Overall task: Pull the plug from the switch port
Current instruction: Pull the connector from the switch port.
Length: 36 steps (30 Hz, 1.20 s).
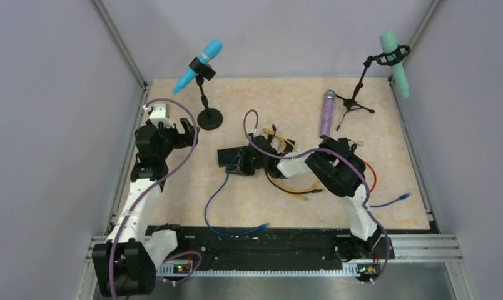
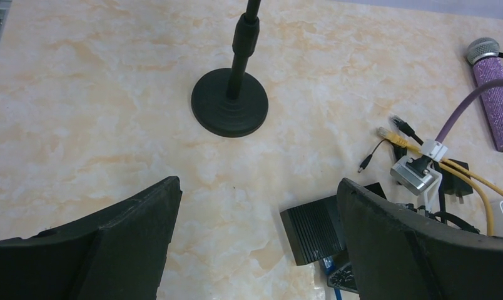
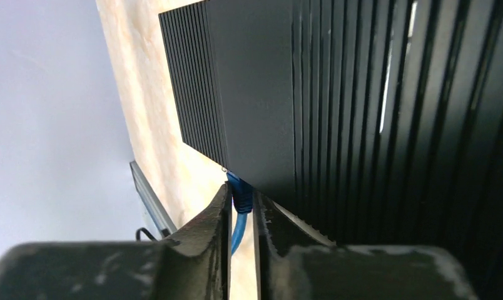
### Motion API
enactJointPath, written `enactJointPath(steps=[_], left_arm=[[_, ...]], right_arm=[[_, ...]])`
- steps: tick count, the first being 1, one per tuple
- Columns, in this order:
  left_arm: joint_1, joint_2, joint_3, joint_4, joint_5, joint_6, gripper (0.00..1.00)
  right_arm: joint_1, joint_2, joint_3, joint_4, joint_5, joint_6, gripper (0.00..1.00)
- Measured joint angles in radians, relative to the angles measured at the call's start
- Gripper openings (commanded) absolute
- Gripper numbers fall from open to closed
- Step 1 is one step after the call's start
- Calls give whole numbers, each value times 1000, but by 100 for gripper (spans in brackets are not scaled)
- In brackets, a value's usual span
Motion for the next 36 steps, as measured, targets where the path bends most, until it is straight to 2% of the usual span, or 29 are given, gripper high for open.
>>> enactJointPath(steps=[4, 11, 13, 19, 23, 30, 36], left_arm=[[0, 0, 0, 0, -37, -22, 99], [0, 6, 0, 1, -42, -24, 99], [0, 27, 0, 12, 16, -6, 99], [0, 185, 1, 31, 307, 68, 99], [-20, 310, 50, -65, 435, 172, 99], [-188, 369, 102, -226, 356, 380, 99], [-243, 433, 122, -282, 226, 469, 99]], right_arm=[[-11, 0, -11, 18, -26, -53, 1], [-37, 0, 31, -69, -124, -220, 0], [-43, 0, 55, -117, -156, -275, 0], [-59, 0, 113, -249, -244, -419, 0], [-68, 6, 140, -315, -292, -492, 0], [-92, 6, 143, -361, -351, -537, 0], [-103, 8, 145, -368, -378, -536, 0]])
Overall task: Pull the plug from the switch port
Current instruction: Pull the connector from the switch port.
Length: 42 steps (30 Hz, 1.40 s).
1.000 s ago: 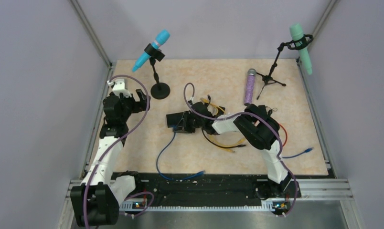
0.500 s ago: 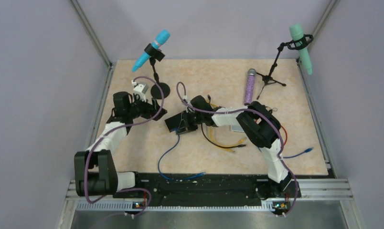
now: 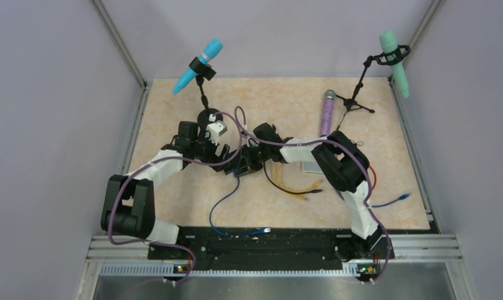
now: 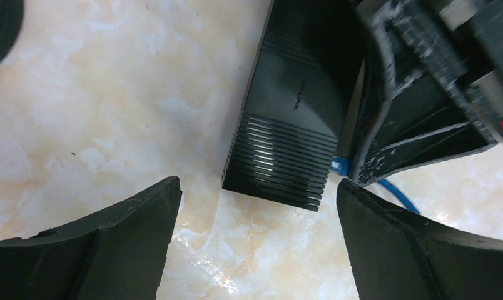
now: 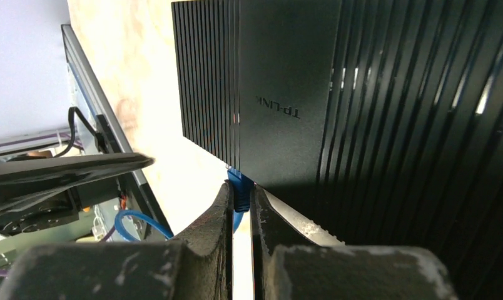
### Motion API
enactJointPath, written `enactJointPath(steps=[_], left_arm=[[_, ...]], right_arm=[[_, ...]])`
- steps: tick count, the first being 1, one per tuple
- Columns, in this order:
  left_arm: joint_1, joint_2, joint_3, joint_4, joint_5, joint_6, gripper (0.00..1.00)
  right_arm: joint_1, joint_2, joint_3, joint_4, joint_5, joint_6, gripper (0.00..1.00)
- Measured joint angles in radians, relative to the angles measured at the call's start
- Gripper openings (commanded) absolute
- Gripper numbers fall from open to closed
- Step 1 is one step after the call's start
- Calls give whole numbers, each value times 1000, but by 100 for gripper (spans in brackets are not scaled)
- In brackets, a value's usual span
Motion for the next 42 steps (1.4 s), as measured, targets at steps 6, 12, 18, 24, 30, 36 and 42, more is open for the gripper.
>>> enactJointPath(steps=[6, 12, 18, 24, 30, 36, 42], left_arm=[[-49, 71, 11, -34, -101, 61, 98], [-85, 118, 18, -40, -135, 94, 96], [-103, 140, 18, -35, -153, 106, 98], [-110, 139, 18, -14, -169, 124, 99], [-111, 138, 18, -7, -135, 195, 95], [-111, 152, 54, -64, -117, 253, 74], [-111, 186, 87, -118, -89, 285, 46]], right_arm=[[-8, 2, 0, 0, -15, 5, 0], [-12, 10, 0, 1, -30, 13, 0], [-13, 13, 0, 5, -42, 24, 0], [-17, 19, 0, 11, -56, 25, 0], [-19, 34, 17, 5, -78, 23, 0], [-23, 47, 29, 2, -97, 24, 0], [-25, 50, 29, 13, -106, 45, 9]])
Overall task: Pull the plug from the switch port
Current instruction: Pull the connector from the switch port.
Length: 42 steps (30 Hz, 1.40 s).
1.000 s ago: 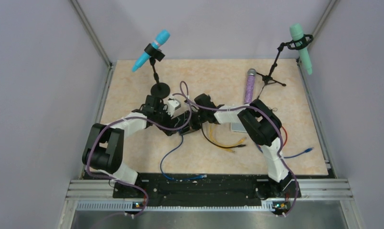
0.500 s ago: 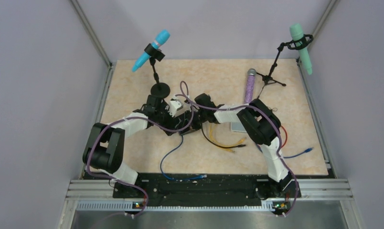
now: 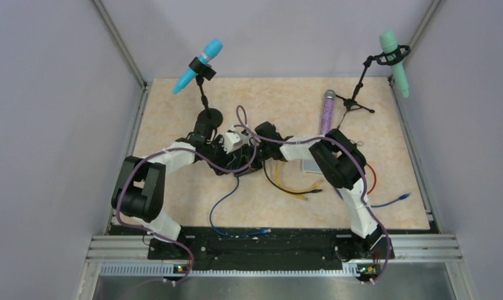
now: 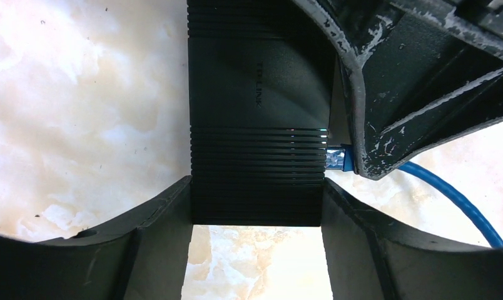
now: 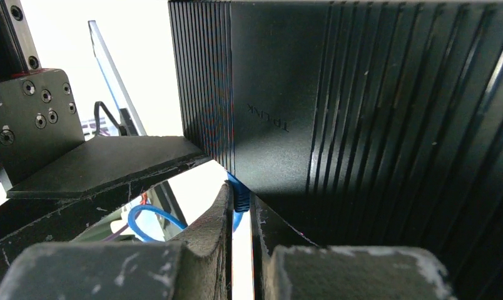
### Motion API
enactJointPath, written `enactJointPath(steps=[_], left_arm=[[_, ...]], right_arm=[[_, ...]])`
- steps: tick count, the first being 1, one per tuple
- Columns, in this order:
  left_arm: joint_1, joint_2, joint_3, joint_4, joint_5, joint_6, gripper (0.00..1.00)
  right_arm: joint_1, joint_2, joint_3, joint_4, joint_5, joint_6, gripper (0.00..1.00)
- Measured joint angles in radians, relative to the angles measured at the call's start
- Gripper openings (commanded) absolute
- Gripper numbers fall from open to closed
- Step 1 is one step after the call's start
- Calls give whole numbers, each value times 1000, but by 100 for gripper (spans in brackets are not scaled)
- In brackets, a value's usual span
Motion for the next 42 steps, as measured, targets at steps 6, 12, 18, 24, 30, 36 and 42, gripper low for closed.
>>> enactJointPath(steps=[6, 12, 18, 24, 30, 36, 42], left_arm=[[3, 6, 8, -9, 5, 9, 38], [9, 6, 8, -2, 8, 5, 37], [18, 2, 8, 8, 22, 2, 35], [45, -23, 7, -4, 77, -3, 33], [70, -35, 7, -27, 116, -10, 32], [73, -37, 7, -37, 129, -16, 31], [74, -37, 7, -39, 130, -16, 29]], right_arm=[[-5, 0, -4, 38, -17, 67, 35], [-6, -16, -50, 137, -1, 167, 37], [-5, -29, -76, 172, 47, 250, 37], [-12, -55, -122, 257, 102, 343, 33], [-14, -56, -136, 312, 106, 422, 26], [-15, -56, -161, 362, 91, 471, 24], [-13, -56, -166, 381, 87, 488, 32]])
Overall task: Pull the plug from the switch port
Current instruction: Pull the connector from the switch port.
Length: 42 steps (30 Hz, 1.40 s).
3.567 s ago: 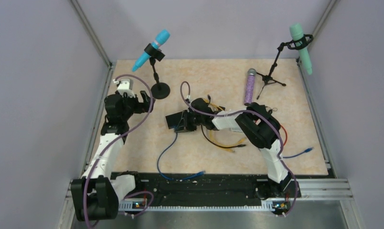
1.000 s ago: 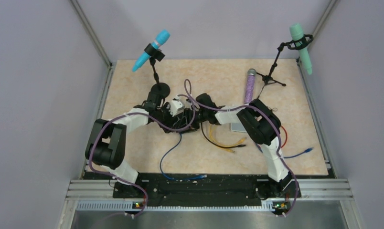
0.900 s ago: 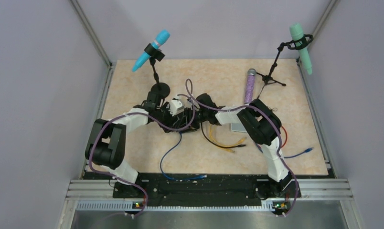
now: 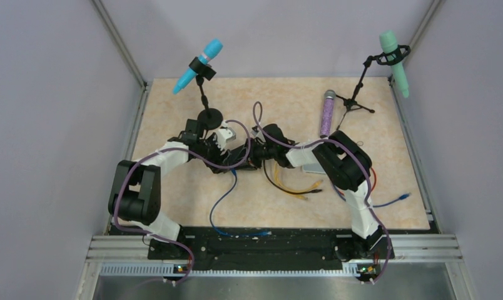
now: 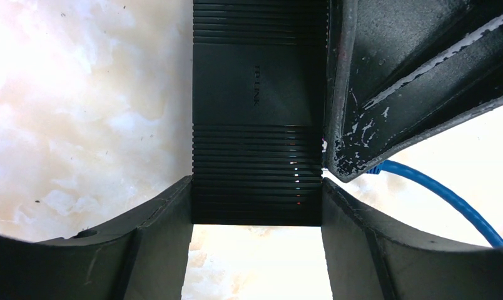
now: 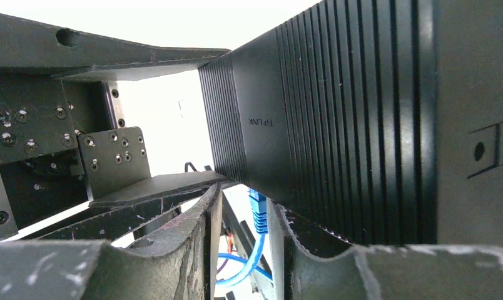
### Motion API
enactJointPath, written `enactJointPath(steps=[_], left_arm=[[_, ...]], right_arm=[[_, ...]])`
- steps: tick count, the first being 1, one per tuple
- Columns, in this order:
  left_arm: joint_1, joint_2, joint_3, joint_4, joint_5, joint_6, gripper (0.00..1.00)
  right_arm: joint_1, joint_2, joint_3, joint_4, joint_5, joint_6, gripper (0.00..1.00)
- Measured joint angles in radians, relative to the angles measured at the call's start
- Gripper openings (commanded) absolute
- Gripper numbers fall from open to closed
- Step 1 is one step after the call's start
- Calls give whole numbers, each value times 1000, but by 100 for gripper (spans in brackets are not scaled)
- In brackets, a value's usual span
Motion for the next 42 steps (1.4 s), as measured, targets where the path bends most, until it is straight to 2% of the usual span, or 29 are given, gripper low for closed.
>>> enactJointPath(steps=[6, 8, 11, 17, 28, 31, 34, 36, 42], left_arm=[[0, 0, 0, -1, -3, -1, 26], [0, 1, 0, -2, -5, -1, 25], [0, 1, 0, -3, -9, -1, 23], [0, 1, 0, -3, -9, -10, 23], [0, 1, 0, -10, -13, -37, 22], [1, 1, 0, -14, -18, -48, 22], [1, 1, 2, -23, -18, -53, 21], [0, 1, 8, -34, -18, -54, 21], [-2, 7, 30, -79, -14, -53, 20]], right_arm=[[6, 0, -3, 9, 7, 5, 31], [7, 0, -2, 2, 10, 3, 33], [10, -6, 10, -52, 36, -26, 35], [16, -31, 12, -137, 107, -67, 35], [21, -17, -21, -24, 82, 48, 27], [24, -11, -27, 7, 80, 67, 29], [27, -10, -49, 49, 79, 87, 36], [30, -10, -71, 80, 73, 98, 36], [36, -10, -112, 133, 67, 117, 29]])
